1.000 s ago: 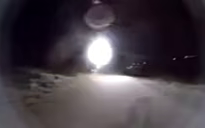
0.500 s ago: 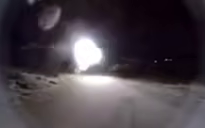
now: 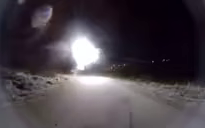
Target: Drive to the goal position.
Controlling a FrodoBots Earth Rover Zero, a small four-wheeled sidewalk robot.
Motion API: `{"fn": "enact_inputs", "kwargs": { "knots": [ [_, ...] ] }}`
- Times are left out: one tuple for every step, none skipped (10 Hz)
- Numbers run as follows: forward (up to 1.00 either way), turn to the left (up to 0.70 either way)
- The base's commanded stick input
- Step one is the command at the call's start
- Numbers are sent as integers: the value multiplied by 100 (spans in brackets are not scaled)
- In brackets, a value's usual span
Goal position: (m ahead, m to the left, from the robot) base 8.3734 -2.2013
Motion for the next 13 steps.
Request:
{"fn": "enact_inputs", "kwargs": {
  "knots": [
    [0, 42],
    [0, 81],
    [0, 94],
    [0, 81],
    [100, 0],
    [100, 0],
    [100, 0],
    [100, 0],
    [100, 0],
    [100, 0],
    [100, 0],
    [100, 0],
    [100, 0]
  ]
}}
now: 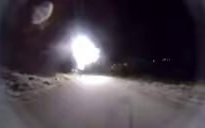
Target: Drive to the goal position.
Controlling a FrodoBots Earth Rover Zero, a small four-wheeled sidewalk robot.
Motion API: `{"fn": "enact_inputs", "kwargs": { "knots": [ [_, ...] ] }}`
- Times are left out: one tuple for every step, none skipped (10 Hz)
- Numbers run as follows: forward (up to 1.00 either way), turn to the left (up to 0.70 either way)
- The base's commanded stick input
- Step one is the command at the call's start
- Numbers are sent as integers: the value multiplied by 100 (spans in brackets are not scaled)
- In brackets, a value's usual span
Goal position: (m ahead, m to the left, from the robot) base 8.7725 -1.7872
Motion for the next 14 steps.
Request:
{"fn": "enact_inputs", "kwargs": {
  "knots": [
    [100, 0],
    [100, 0],
    [100, 0],
    [100, 0],
    [100, 0],
    [100, -2],
    [100, -17],
    [100, -40],
    [100, -38],
    [100, -13],
    [100, 0],
    [100, 0],
    [100, 0],
    [100, 0]
  ]
}}
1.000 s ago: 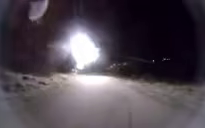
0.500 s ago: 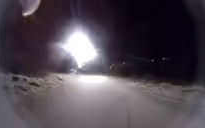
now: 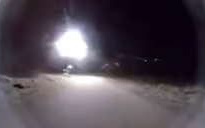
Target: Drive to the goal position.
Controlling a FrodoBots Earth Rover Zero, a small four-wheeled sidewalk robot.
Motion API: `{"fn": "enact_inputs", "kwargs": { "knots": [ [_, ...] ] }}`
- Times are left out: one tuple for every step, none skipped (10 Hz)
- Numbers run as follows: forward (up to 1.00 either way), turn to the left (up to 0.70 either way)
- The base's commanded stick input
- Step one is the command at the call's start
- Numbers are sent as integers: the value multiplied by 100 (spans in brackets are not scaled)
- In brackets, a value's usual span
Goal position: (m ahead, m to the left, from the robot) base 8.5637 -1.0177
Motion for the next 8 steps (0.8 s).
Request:
{"fn": "enact_inputs", "kwargs": {
  "knots": [
    [100, 0],
    [100, 0],
    [100, 0],
    [100, 0],
    [100, 0],
    [100, 0],
    [100, 0],
    [100, 0]
  ]
}}
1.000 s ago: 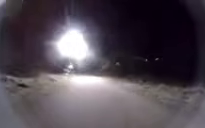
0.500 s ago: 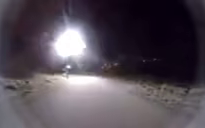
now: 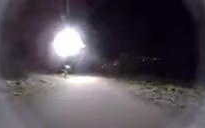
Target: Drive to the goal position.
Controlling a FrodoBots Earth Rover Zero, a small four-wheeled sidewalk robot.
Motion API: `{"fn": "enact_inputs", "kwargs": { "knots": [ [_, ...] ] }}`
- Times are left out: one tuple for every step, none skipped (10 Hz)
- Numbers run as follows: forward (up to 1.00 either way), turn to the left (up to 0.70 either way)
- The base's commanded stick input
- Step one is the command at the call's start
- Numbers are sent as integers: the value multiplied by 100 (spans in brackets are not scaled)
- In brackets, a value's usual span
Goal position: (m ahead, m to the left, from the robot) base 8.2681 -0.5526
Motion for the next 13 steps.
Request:
{"fn": "enact_inputs", "kwargs": {
  "knots": [
    [100, 0],
    [100, 0],
    [100, 0],
    [100, 0],
    [100, 0],
    [100, 0],
    [100, 0],
    [100, 0],
    [100, 0],
    [100, 0],
    [100, 0],
    [100, 0],
    [100, 0]
  ]
}}
